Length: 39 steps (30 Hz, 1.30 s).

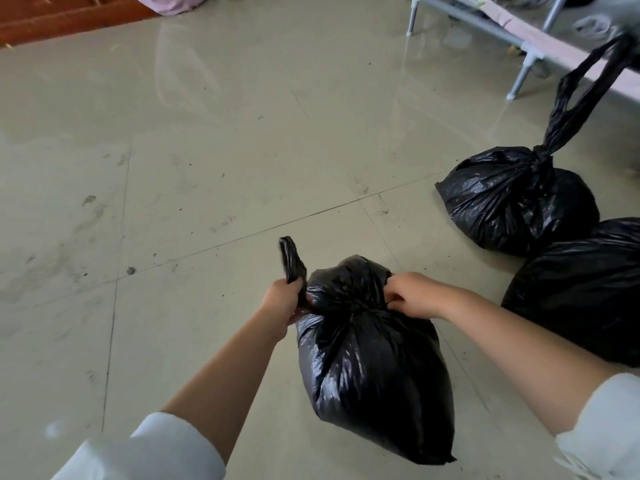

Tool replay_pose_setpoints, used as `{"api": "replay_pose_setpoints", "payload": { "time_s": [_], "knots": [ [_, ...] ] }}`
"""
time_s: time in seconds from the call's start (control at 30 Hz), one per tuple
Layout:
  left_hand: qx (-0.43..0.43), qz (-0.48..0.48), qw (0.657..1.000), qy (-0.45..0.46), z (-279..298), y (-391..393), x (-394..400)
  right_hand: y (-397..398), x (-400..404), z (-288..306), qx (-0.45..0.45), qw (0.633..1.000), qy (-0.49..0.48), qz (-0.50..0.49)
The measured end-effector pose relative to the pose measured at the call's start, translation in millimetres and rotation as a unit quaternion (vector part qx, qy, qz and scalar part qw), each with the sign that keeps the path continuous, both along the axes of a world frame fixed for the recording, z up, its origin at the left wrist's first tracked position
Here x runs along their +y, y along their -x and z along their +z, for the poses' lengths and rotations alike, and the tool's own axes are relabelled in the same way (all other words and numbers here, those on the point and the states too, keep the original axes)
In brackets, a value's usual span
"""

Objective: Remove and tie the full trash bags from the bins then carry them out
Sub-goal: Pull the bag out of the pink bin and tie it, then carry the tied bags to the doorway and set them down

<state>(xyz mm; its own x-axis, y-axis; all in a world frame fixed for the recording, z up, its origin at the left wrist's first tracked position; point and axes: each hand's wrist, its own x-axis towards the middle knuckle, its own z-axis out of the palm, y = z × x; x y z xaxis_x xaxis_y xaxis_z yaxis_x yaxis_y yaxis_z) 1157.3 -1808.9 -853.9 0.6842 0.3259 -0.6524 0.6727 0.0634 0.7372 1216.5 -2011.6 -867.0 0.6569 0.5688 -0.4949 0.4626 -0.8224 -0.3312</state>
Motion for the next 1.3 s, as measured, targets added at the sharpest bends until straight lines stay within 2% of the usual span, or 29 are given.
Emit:
{"api": "replay_pose_setpoints", "payload": {
  "time_s": [0.1, 0.2, 0.27, 0.33, 0.47, 0.57, 0.63, 0.7, 0.77, 0.83, 0.9, 0.97, 1.0, 1.07, 1.13, 1.23, 1.3],
  "knots": [
    [-0.082, -0.035, 0.993, -0.082, 12, -7, 3, 0, -18, 4, 0.025, 0.999, -0.015, -0.036],
    [-0.159, -0.066, 0.963, -0.209, 37, -19, -3, -9, -46, 18, 0.016, 0.992, -0.035, -0.121],
    [-0.160, -0.094, 0.951, -0.249, 57, -27, -15, -19, -69, 36, -0.037, 0.986, -0.023, -0.161],
    [-0.144, -0.162, 0.934, -0.284, 78, -37, -34, -27, -93, 59, -0.104, 0.972, -0.030, -0.207],
    [-0.181, -0.237, 0.908, -0.295, 117, -61, -82, -44, -143, 112, -0.237, 0.935, 0.005, -0.264],
    [-0.240, -0.270, 0.877, -0.316, 140, -74, -120, -55, -179, 141, -0.342, 0.883, 0.067, -0.314],
    [-0.268, -0.273, 0.874, -0.299, 148, -84, -142, -60, -202, 150, -0.381, 0.845, 0.087, -0.365],
    [-0.269, -0.259, 0.890, -0.261, 152, -95, -162, -67, -223, 152, -0.352, 0.826, 0.092, -0.430],
    [-0.242, -0.235, 0.907, -0.251, 155, -106, -176, -79, -238, 150, -0.293, 0.829, 0.092, -0.468],
    [-0.202, -0.208, 0.921, -0.259, 161, -118, -189, -91, -249, 152, -0.243, 0.833, 0.008, -0.496],
    [-0.155, -0.185, 0.938, -0.248, 170, -128, -196, -102, -251, 155, -0.182, 0.800, -0.140, -0.555],
    [-0.121, -0.149, 0.963, -0.188, 178, -138, -204, -116, -254, 161, -0.112, 0.740, -0.260, -0.611],
    [-0.120, -0.124, 0.975, -0.140, 179, -142, -208, -126, -255, 162, -0.098, 0.723, -0.280, -0.624],
    [-0.142, -0.102, 0.981, -0.081, 178, -148, -212, -147, -255, 164, -0.095, 0.726, -0.261, -0.629],
    [-0.184, -0.124, 0.967, -0.125, 168, -154, -213, -167, -254, 163, -0.102, 0.741, -0.225, -0.624],
    [-0.243, -0.198, 0.901, -0.299, 158, -165, -211, -197, -255, 156, -0.126, 0.742, -0.217, -0.622],
    [-0.250, -0.223, 0.867, -0.370, 159, -176, -212, -213, -256, 152, -0.105, 0.725, -0.249, -0.633]
  ]
}}
